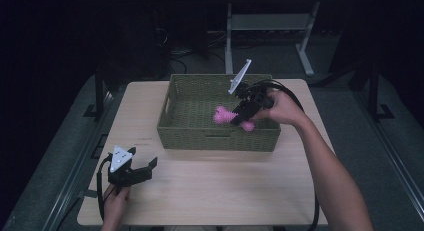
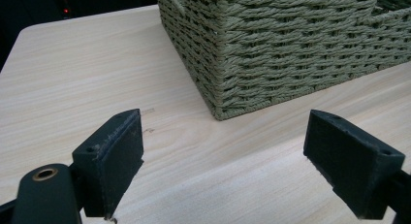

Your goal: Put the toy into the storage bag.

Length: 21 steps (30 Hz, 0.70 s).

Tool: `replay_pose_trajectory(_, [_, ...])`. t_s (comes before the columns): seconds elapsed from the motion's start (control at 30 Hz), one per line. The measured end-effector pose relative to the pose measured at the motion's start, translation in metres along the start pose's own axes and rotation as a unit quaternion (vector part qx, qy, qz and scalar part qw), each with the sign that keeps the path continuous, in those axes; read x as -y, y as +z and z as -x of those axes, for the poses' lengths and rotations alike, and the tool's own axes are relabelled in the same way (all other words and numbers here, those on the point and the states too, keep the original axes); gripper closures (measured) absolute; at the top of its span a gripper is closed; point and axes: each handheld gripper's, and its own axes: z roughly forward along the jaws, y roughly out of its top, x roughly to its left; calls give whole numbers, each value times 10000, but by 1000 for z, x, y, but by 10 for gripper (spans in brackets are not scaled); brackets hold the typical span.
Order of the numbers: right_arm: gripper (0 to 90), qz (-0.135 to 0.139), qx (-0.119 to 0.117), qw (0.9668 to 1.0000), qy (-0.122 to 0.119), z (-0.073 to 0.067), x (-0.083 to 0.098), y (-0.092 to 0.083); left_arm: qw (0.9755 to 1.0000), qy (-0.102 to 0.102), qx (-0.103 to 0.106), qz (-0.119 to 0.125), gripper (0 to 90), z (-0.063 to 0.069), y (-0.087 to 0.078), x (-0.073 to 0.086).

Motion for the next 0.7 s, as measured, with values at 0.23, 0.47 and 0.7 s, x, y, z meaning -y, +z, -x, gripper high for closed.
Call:
replay_pose_trajectory(0.23, [581,4,10,10000,90,13,0,2,10000,15,-9,-3,138,0,0,0])
replay_pose_trajectory(0.47, [581,-7,13,9998,189,24,-1,8,10000,39,6,-5,138,1,1,0])
replay_pose_trajectory(0.7, [581,-31,7,9995,302,34,4,15,10000,36,0,1,138,1,1,0])
